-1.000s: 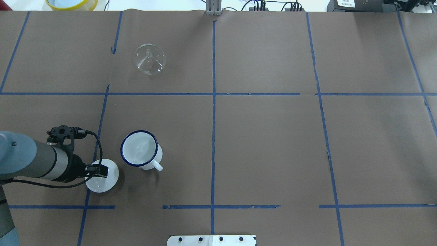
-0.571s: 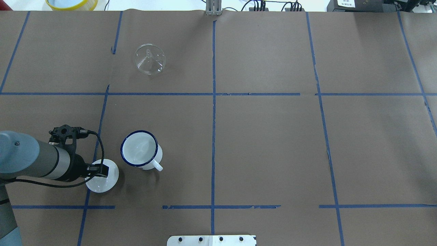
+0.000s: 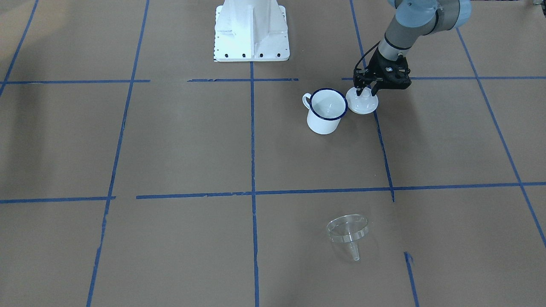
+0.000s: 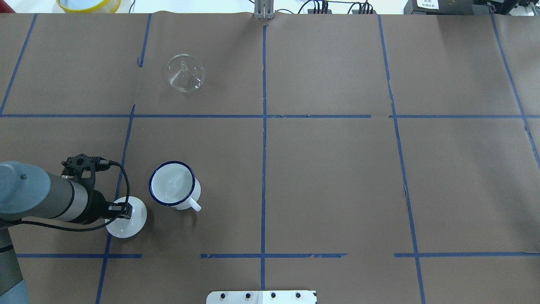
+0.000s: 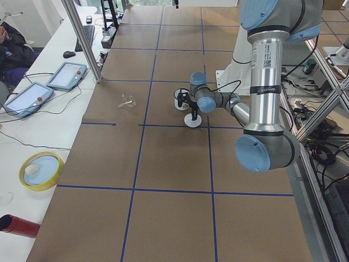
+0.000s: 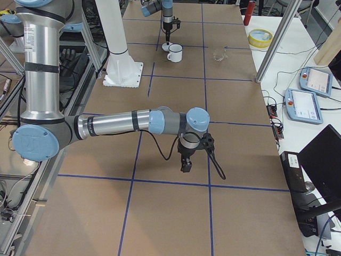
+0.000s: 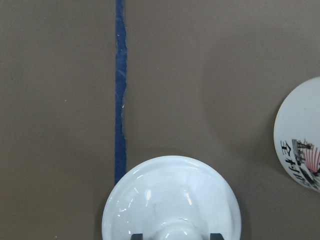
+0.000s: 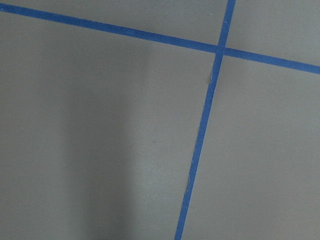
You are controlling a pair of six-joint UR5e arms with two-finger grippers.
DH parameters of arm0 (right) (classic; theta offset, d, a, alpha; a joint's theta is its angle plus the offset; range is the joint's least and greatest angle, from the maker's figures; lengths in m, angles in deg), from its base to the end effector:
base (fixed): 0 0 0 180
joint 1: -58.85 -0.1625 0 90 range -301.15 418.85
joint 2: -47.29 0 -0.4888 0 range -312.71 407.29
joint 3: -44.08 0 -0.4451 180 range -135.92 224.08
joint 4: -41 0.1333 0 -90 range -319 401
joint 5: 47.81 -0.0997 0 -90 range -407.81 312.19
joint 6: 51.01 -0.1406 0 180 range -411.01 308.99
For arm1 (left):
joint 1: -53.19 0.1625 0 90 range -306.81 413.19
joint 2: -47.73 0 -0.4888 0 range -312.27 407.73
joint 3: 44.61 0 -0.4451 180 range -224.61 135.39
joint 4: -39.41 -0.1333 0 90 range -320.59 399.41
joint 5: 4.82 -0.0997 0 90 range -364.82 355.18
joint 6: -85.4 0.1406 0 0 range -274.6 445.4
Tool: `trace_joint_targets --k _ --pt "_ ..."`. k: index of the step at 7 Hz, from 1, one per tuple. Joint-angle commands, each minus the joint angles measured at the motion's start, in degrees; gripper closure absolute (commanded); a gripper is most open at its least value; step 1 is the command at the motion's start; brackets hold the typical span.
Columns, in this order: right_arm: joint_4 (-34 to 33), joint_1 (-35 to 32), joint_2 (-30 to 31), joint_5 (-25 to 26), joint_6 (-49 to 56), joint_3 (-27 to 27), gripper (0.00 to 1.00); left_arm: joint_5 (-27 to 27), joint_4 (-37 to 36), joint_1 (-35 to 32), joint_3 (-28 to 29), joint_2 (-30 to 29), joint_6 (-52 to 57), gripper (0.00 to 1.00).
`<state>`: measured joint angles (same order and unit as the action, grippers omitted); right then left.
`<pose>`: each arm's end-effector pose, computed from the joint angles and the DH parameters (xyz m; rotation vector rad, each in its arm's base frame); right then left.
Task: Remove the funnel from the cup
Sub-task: 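Lower the left gripper onto the white funnel's spout and grasp it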
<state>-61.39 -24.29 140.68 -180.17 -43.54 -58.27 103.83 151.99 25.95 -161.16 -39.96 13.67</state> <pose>-0.0219 -0.5051 0.6908 -0.0533 -0.7409 -0.2164 0.4499 -0.3310 0.4866 0.0300 0.8649 -0.0137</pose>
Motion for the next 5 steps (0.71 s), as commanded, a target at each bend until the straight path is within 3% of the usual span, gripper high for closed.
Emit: trace_joint_targets --k 1,3,5 --pt "0.00 0.00 0.03 0.00 0.00 0.04 0.00 -0.02 0.00 -0.09 -0.26 -0.11 0.00 1.00" --pt "0.00 0.00 0.03 0.00 0.00 -0.05 0.00 0.15 -0.09 -1.66 -3.66 0.85 0.70 1.00" --pt "0.00 0.00 0.03 0.00 0.00 -0.05 0.00 0.68 -5.58 -4.74 -12.42 3.39 1.23 1.00"
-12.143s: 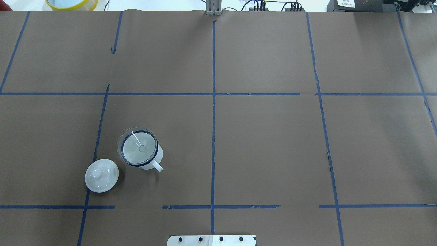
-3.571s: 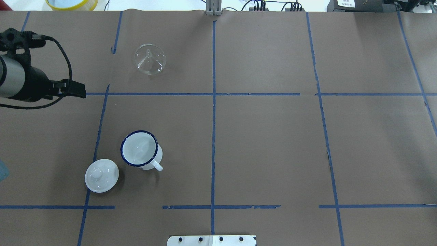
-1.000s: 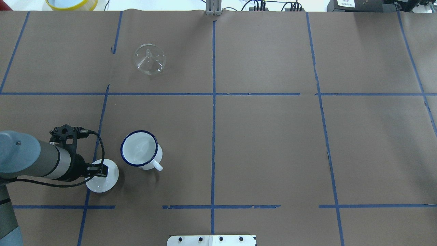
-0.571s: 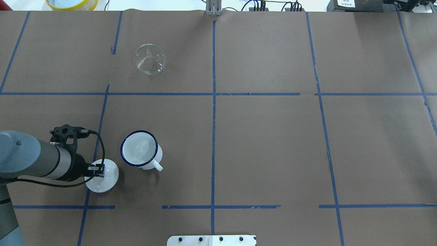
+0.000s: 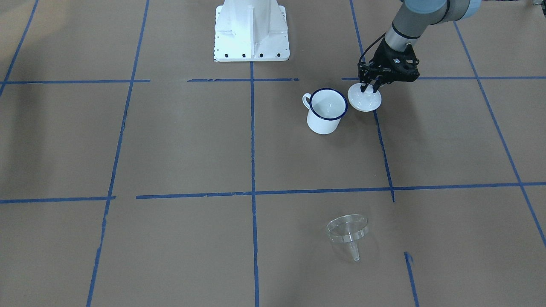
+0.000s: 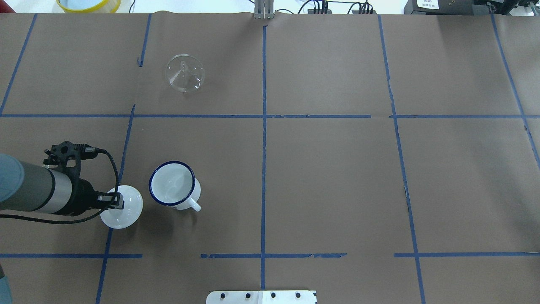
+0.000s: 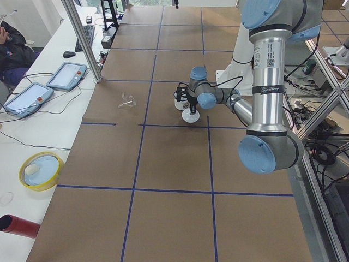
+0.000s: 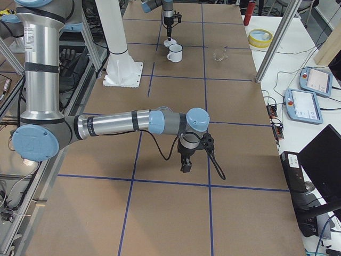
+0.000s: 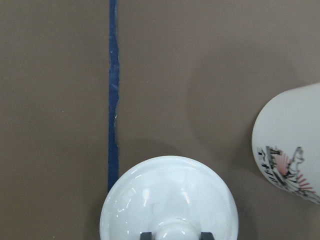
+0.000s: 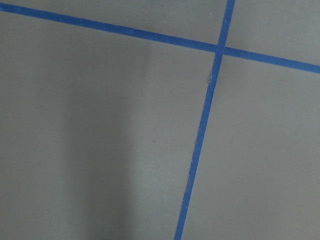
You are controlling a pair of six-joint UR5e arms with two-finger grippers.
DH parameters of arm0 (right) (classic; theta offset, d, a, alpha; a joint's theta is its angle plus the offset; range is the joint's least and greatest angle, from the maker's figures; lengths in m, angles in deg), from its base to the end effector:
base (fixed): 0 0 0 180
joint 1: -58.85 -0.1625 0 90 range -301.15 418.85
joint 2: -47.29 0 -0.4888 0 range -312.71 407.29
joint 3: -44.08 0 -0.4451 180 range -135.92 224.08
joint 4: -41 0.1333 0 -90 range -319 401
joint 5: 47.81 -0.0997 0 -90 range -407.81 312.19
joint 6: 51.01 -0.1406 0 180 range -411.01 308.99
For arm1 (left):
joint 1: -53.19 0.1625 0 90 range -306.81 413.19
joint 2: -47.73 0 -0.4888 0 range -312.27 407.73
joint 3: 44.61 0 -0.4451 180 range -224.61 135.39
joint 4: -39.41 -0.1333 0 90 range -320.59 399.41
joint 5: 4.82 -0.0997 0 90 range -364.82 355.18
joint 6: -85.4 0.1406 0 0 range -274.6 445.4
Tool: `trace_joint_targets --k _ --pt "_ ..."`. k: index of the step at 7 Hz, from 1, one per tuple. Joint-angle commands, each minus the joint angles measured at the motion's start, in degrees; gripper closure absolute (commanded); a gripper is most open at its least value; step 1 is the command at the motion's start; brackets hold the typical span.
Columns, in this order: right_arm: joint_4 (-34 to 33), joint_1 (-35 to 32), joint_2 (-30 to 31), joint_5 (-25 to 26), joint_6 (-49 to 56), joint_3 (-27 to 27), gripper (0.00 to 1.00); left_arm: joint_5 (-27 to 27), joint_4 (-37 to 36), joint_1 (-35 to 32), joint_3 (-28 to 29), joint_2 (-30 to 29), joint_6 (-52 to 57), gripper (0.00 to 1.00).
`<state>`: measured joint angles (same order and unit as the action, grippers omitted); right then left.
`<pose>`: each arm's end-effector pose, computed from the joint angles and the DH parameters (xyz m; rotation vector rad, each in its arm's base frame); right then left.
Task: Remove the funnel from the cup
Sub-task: 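Lift the white funnel and carry it over the white mug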
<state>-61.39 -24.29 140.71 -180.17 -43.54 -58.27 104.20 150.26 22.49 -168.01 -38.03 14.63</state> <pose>-0.0219 -0.5048 0.6911 -0.0538 -0.7409 -0.2162 0.4011 -0.3399 0.4421 0.0833 0.9141 -0.0411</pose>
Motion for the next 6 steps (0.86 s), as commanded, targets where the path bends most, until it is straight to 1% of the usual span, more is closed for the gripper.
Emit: trace_joint_targets --k 1,2,3,4,5,6 --pt "0.00 0.00 0.00 0.00 0.00 -0.05 0.00 0.40 -13.03 -1.81 -13.03 1.47 2.19 1.00" --pt "0.00 0.00 0.00 0.00 0.00 0.04 0.00 0.40 -22.78 -3.03 -19.71 -0.18 2.74 1.00" --pt "0.00 0.00 0.00 0.00 0.00 -0.05 0.00 0.49 -30.97 -4.09 -20.30 -8.29 2.74 1.00" --pt "0.00 0.00 0.00 0.00 0.00 0.04 0.00 0.57 -39.67 -4.19 -15.61 -20.29 2.74 1.00" --pt "0.00 0.00 0.00 0.00 0.00 -0.05 0.00 0.75 -40.80 -3.84 -9.65 -26.85 2.74 1.00" --pt "0.00 0.00 0.00 0.00 0.00 0.04 0.00 0.66 -39.50 -3.66 -5.32 -29.79 2.83 1.00"
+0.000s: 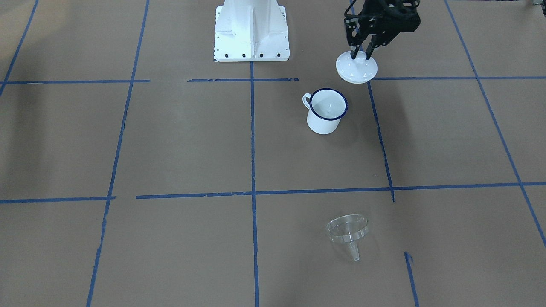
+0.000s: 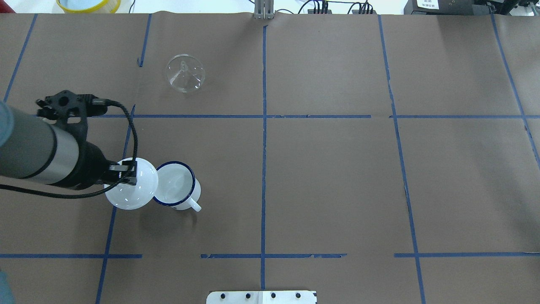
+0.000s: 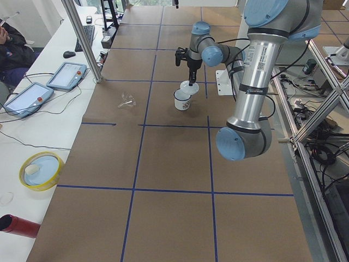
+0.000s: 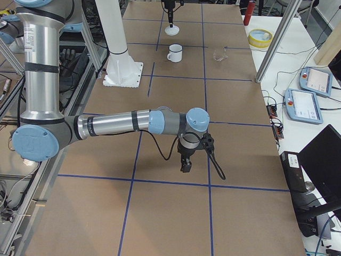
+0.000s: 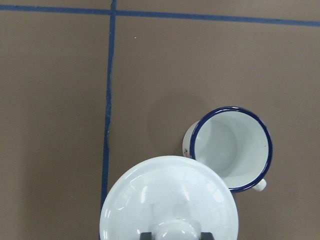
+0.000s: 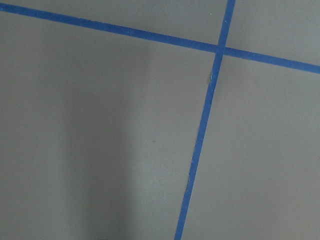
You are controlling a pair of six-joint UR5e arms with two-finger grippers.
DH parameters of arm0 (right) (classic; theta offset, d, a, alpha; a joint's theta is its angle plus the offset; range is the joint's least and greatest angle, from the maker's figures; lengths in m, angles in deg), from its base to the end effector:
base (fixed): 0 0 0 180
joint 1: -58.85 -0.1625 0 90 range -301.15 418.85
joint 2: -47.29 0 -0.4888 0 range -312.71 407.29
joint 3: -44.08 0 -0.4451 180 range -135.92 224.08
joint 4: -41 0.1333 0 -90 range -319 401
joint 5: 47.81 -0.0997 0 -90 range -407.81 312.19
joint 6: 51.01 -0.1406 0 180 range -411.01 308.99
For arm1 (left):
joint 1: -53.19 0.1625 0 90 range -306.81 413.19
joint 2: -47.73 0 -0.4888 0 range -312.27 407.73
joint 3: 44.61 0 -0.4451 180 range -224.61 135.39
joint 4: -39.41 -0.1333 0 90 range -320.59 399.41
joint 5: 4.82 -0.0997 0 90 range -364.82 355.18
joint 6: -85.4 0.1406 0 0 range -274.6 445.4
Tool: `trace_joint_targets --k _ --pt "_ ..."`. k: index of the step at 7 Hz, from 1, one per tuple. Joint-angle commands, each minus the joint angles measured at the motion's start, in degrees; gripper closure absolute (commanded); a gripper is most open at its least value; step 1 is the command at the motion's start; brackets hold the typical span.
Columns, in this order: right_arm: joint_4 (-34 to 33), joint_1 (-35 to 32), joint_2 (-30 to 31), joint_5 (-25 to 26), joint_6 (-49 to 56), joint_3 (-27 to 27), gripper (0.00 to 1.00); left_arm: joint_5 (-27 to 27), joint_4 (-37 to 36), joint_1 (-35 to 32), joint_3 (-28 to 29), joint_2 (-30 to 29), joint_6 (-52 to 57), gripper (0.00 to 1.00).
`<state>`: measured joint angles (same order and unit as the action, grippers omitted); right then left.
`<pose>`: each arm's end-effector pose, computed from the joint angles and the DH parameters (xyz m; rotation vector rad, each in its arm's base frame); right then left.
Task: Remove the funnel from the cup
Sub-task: 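Lift the white funnel and carry it over the white mug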
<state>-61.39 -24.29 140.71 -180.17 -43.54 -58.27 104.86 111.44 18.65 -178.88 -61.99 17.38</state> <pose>-0.0219 -0.5048 0.6911 -0.0538 -0.7409 -0.2162 0.3834 -0.3682 0.2428 0.0904 0.8535 -0.0677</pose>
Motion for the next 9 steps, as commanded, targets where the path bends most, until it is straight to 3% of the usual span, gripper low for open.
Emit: trace_joint_targets --k 1,3,9 --pt "0.00 0.00 0.00 0.00 0.00 -0.04 0.00 0.01 2.46 0.17 8.81 -6.29 0.08 1.00" --pt "0.00 0.00 0.00 0.00 0.00 -0.04 0.00 0.01 7.05 0.17 13.92 -6.12 0.16 1.00" --pt "0.00 0.00 0.00 0.00 0.00 -0.04 0.00 -0.08 7.68 0.44 14.55 -4.98 0.16 1.00"
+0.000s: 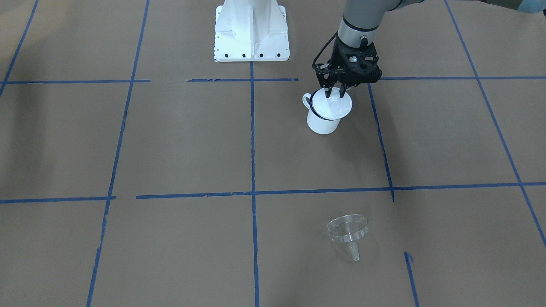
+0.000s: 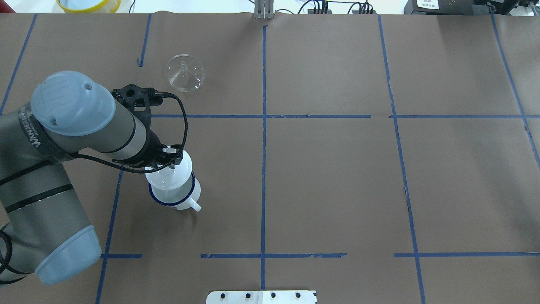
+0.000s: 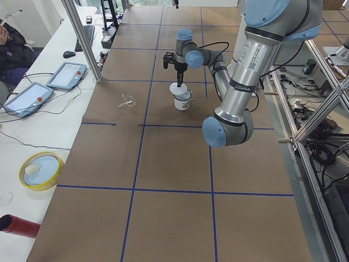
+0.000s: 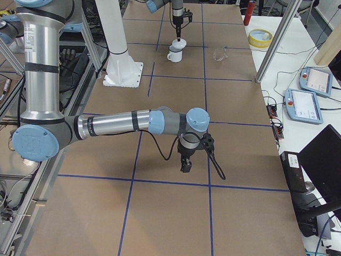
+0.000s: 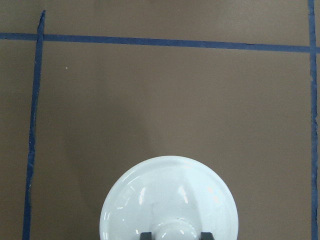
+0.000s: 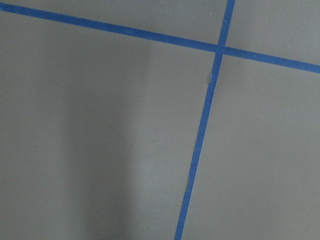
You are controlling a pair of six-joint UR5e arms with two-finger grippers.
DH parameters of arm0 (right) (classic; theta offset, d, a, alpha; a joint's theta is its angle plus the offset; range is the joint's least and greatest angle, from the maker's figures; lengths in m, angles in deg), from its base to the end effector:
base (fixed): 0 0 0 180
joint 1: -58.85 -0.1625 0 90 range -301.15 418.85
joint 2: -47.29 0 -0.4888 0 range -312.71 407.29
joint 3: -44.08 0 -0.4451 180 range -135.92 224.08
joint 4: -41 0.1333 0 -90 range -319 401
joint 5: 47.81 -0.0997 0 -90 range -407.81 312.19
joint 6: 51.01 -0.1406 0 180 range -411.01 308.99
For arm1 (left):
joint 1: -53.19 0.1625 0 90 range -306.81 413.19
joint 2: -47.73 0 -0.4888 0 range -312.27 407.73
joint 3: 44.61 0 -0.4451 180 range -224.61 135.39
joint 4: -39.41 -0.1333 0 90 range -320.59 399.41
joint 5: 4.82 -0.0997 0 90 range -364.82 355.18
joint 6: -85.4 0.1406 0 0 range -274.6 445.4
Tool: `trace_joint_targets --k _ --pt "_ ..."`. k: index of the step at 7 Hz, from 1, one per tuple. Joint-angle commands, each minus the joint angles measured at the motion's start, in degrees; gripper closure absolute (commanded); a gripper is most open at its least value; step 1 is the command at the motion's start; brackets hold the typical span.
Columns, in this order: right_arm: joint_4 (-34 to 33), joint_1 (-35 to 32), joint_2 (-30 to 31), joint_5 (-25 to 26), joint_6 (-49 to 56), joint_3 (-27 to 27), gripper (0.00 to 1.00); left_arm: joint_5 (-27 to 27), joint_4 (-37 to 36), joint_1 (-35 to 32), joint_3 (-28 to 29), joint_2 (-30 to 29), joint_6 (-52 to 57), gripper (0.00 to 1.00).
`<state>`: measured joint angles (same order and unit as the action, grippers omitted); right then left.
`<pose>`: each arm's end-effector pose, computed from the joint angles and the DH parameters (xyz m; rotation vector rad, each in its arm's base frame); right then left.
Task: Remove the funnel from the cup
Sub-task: 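Lower the white funnel into the mug's opening and settle it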
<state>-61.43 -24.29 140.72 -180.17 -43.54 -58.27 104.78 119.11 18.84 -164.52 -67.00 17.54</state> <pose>-0.0219 -0.5046 0.6912 -0.0546 -0.7409 -0.2159 0.4682 -0.4243 0.2685 0.0764 0.8282 -0.0683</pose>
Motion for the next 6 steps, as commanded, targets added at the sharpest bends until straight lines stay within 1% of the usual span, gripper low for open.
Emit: trace_joint_targets --k 1,3,6 --pt "0.04 0.00 0.00 0.00 0.00 0.04 0.00 0.08 0.01 0.43 0.11 0.21 -0.09 1.00" --pt "0.04 0.00 0.00 0.00 0.00 -0.04 0.00 0.08 0.10 0.70 -0.06 1.88 -0.26 1.00" --pt "0.04 0.00 0.00 0.00 0.00 -0.04 0.00 0.17 0.18 2.01 0.03 2.06 -0.70 1.00"
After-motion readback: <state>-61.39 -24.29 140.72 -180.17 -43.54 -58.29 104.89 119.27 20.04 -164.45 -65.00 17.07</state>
